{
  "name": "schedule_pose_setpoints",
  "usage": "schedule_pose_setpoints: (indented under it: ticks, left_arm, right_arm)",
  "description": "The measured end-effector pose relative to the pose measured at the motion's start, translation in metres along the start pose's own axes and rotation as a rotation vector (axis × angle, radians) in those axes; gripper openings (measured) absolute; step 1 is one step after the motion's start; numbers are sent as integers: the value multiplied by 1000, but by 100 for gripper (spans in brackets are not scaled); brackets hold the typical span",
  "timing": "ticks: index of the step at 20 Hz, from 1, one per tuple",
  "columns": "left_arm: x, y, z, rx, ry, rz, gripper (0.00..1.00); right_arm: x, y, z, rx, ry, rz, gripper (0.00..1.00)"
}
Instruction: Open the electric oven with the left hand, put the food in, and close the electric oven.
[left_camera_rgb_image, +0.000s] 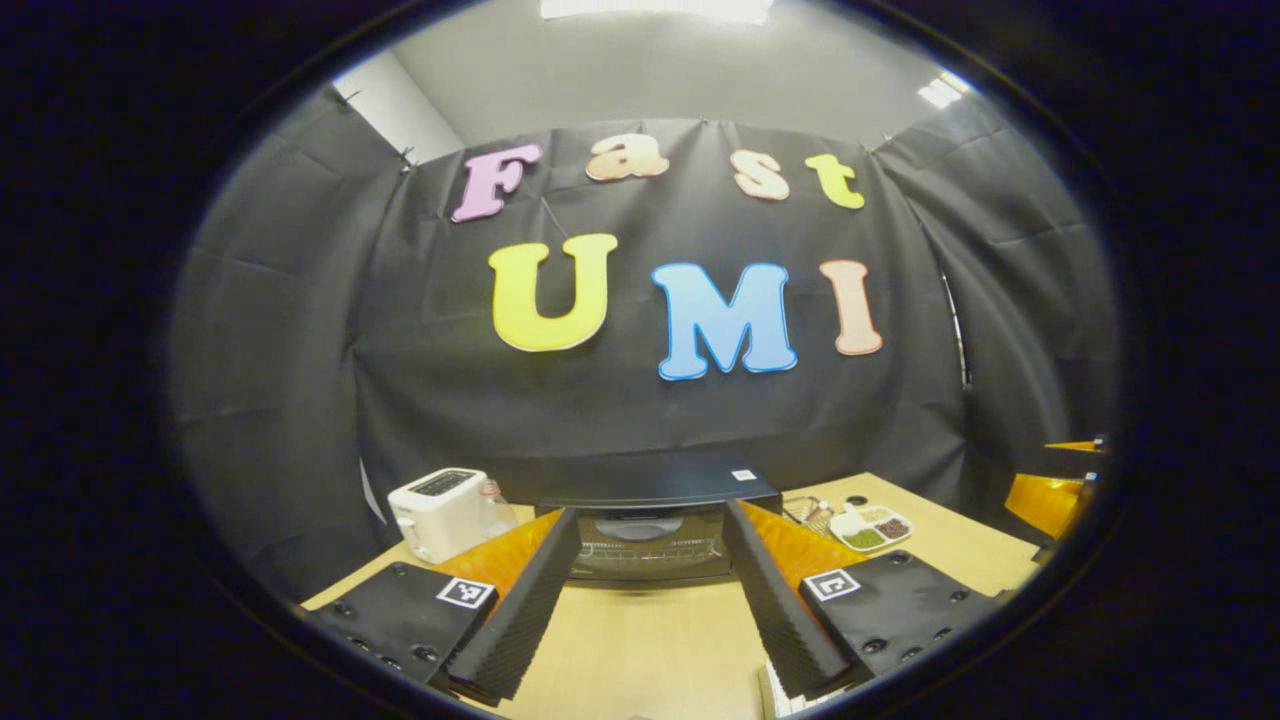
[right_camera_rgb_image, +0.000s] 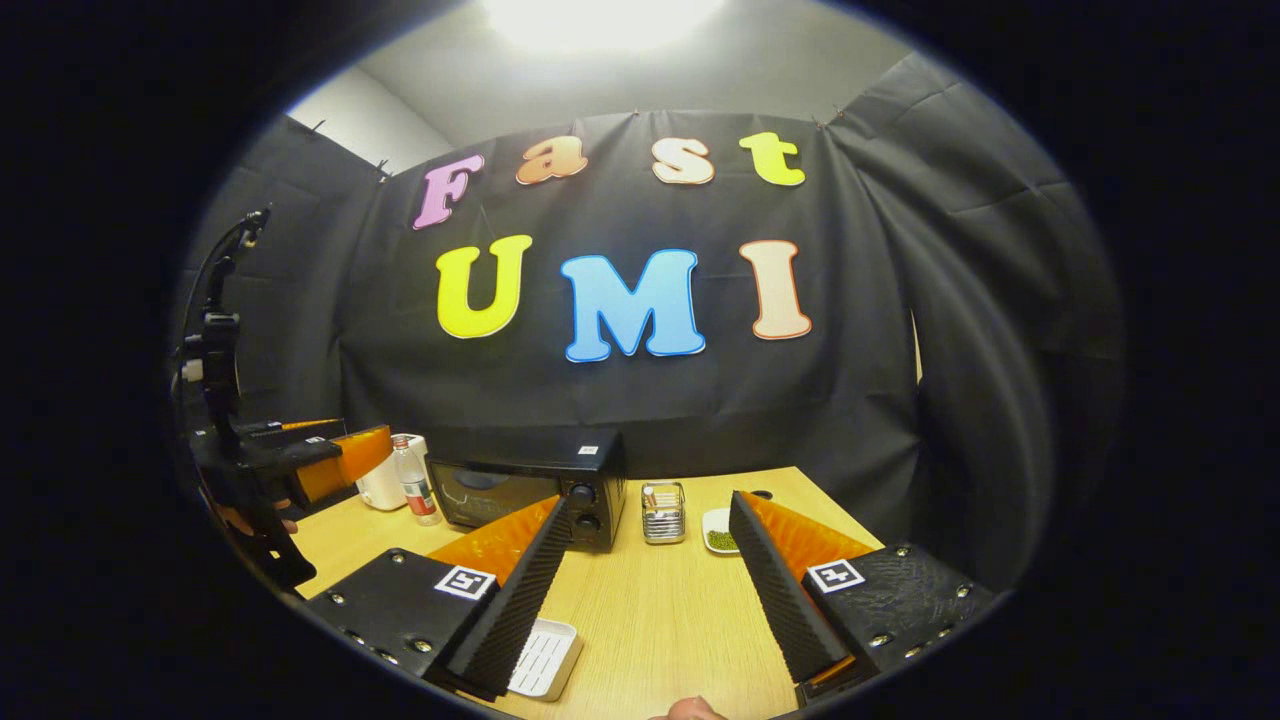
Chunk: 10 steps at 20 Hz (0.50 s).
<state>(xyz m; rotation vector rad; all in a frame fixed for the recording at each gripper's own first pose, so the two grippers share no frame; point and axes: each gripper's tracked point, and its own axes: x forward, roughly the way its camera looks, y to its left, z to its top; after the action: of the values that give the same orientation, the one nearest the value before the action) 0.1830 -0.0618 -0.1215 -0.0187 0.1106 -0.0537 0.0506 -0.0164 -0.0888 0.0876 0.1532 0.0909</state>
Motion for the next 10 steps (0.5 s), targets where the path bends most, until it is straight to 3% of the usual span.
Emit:
schedule_pose_setpoints:
  ticks: [10]
  left_arm:
    - [-62,9,12,-6,-25,38,100]
  right_arm:
    - [-49,16,15,-48,-65,43,98]
